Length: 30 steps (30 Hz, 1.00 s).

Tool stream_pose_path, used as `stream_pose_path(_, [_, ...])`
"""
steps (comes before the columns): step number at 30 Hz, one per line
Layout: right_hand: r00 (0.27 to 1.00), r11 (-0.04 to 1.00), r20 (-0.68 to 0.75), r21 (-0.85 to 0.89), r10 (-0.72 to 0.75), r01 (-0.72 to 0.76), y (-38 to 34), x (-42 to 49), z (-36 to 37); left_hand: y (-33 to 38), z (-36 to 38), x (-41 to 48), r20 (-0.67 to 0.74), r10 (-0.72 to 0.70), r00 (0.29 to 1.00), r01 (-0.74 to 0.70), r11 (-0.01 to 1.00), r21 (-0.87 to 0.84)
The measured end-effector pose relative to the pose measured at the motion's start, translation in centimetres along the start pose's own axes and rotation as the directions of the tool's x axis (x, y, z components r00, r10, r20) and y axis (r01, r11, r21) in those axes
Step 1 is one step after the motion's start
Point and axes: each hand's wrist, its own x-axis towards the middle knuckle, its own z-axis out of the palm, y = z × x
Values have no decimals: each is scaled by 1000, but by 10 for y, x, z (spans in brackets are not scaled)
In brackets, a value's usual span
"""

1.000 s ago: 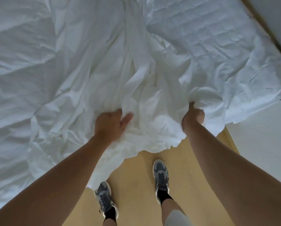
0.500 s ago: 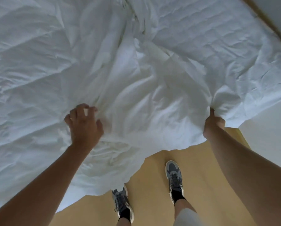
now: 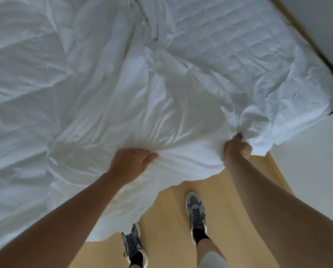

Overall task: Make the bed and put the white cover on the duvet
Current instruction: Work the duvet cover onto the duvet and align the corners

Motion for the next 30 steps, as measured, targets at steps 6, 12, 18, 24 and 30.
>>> stream_pose_path(6, [999,998,-36,-58,25,-28,-3,8,8,-12,-22,-44,159,-82,984,86,996,-17])
stream_pose_path(12, [981,998,-193,-69,-28,15,-5,-22,-1,-19,-44,-34,89,-69,994,80,988,-130])
stream_pose_path(18, [920,935,-166,-63,-355,349,99,-184,28,-126,-77,-51,99,-968,230,973,230,-10])
stream_pose_path(24, [898,993,435,-120,71,-20,212,-308,99,-110,-67,-109,692,-679,244,766,-302,-567])
stream_pose_path(30, [863,923,463,205,202,-326,232,-331,115,-139,-77,-185,854,-153,498,815,-255,-521])
